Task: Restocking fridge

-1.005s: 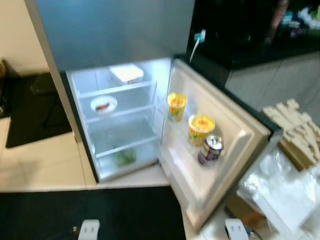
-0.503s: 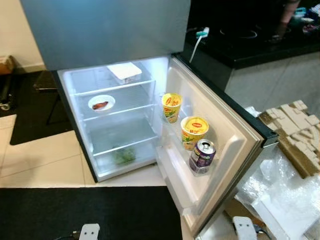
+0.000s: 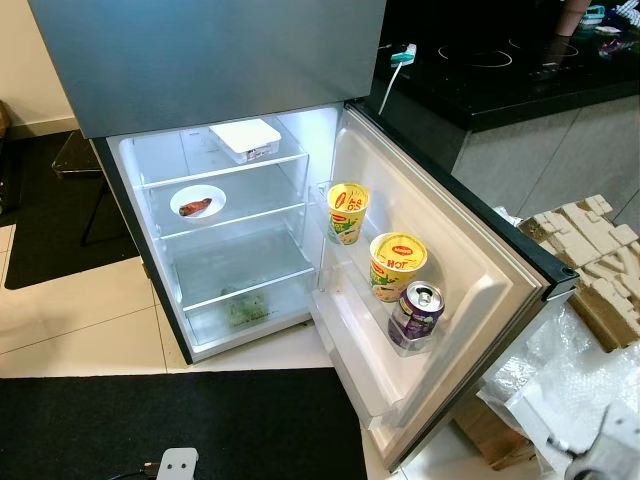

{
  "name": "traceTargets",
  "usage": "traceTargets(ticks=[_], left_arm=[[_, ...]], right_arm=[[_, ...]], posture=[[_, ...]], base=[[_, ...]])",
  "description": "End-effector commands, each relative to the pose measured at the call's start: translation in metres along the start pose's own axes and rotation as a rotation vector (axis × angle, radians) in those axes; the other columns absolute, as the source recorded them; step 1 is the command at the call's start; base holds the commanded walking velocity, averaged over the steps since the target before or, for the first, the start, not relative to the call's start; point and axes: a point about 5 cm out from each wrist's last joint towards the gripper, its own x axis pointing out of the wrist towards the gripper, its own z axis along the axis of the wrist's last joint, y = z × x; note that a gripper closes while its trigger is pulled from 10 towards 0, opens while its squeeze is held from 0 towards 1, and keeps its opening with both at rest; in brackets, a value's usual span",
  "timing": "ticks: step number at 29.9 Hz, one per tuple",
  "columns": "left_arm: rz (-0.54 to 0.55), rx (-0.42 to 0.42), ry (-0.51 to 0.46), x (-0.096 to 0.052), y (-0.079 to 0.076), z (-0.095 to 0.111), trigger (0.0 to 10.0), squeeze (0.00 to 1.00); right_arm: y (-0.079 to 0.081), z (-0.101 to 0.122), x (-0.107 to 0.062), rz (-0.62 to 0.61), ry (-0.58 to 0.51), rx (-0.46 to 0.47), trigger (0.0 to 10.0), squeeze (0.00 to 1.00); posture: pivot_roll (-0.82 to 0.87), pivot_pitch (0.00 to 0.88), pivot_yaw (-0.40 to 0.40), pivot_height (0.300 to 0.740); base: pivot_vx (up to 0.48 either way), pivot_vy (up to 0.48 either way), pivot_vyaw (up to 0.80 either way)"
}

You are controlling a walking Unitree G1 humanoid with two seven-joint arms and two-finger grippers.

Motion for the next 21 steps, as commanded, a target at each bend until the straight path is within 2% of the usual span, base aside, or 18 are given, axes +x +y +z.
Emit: traceTargets(ticks=[1, 5, 9, 11, 16, 21], left_arm=[[0.015, -0.002, 0.017, -0.003, 0.008, -0.004, 10.0, 0.0], [0.014, -0.005, 0.014, -0.003, 0.008, -0.003, 10.0, 0.0], [0.011, -0.022, 0.007, -0.002, 0.007, -0.003, 10.0, 0.0], [0.01, -0.027, 0.007, -0.002, 0.006, -0.003, 10.0, 0.0], [0.004, -0.032, 0.009, -0.003, 0.005, -0.005, 10.0, 0.0], [0.001, -0.032, 0.009, -0.003, 0.005, -0.005, 10.0, 0.0]], right_arm=[[0.005, 0.018, 0.003, 0.041, -0.078, 0.079, 10.0, 0.0], [0.015, 0.036, 0.006, 0.109, -0.134, 0.136, 10.0, 0.0], [0.033, 0.059, 0.008, 0.254, -0.206, 0.2, 10.0, 0.0], [0.037, 0.061, 0.008, 0.292, -0.212, 0.205, 10.0, 0.0], [0.069, 0.067, 0.003, 0.578, -0.227, 0.201, 10.0, 0.0], [0.078, 0.067, 0.0, 0.667, -0.224, 0.191, 10.0, 0.0]], posture=[[-0.07, 0.0, -0.012, 0.74], [-0.06, 0.0, -0.016, 0.74], [-0.06, 0.0, -0.02, 0.74], [-0.06, 0.0, -0.021, 0.74], [-0.06, 0.0, -0.021, 0.74], [-0.06, 0.0, -0.02, 0.74]], base=[[0.0, 0.0, 0.0], [0.0, 0.0, 0.0], [0.0, 0.0, 0.0], [0.0, 0.0, 0.0], [0.0, 0.0, 0.0], [0.0, 0.0, 0.0]])
